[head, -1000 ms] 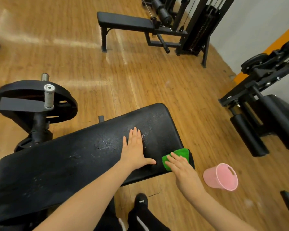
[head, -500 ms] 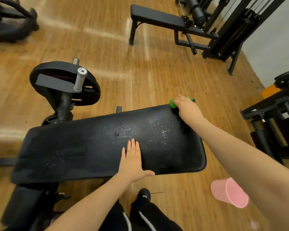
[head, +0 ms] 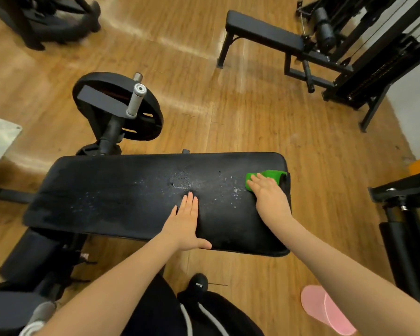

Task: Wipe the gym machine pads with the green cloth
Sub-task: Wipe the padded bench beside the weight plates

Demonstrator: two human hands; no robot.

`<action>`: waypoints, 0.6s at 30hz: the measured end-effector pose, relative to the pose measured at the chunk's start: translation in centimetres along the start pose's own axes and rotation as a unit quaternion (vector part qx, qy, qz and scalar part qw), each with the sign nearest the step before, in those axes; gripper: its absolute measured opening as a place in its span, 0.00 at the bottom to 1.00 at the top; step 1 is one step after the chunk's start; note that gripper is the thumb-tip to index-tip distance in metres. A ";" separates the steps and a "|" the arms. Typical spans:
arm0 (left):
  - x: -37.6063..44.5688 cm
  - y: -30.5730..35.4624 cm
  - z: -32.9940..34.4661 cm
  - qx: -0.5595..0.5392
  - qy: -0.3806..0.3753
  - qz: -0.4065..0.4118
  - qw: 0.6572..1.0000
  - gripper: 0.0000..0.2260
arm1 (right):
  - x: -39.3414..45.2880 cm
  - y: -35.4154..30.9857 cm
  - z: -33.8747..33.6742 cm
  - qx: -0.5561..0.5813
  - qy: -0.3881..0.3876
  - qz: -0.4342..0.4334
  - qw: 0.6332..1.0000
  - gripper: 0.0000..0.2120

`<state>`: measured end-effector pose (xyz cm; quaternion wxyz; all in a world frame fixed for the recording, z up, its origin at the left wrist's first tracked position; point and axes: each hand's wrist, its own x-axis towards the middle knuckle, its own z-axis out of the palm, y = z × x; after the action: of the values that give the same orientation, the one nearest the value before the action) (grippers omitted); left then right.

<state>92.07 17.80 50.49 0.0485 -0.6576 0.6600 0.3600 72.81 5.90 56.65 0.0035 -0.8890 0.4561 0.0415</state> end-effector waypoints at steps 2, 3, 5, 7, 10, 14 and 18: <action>-0.1 0.1 0.1 -0.005 0.009 -0.001 1.000 0.56 | -2.6 -0.4 0.7 0.000 0.047 -0.035 0.998 0.21; -0.2 0.1 0.2 -0.010 0.016 -0.002 1.000 0.56 | -3.7 -0.6 0.8 -0.006 0.062 -0.055 0.997 0.21; -0.2 0.1 0.4 -0.019 0.025 -0.003 0.999 0.56 | -5.9 -0.8 0.9 -0.006 0.075 -0.083 0.994 0.21; -0.2 0.1 0.7 -0.020 0.029 -0.004 0.999 0.55 | -8.1 -0.9 1.2 -0.004 0.096 -0.104 0.990 0.22; -0.1 0.2 0.9 -0.020 0.034 -0.005 0.999 0.55 | -11.2 -1.2 1.8 0.001 0.109 -0.119 0.987 0.25; 0.0 0.3 1.1 -0.020 0.040 -0.006 0.999 0.54 | -12.9 -1.5 1.9 -0.001 0.107 -0.104 0.989 0.25; -0.1 0.1 1.2 -0.022 0.044 0.000 0.999 0.55 | -13.3 -2.5 1.9 -0.003 0.109 -0.053 0.993 0.26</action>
<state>91.45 18.49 49.69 0.0050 -0.6736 0.6533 0.3455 66.94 18.20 55.66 -0.0471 -0.9111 0.4059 -0.0546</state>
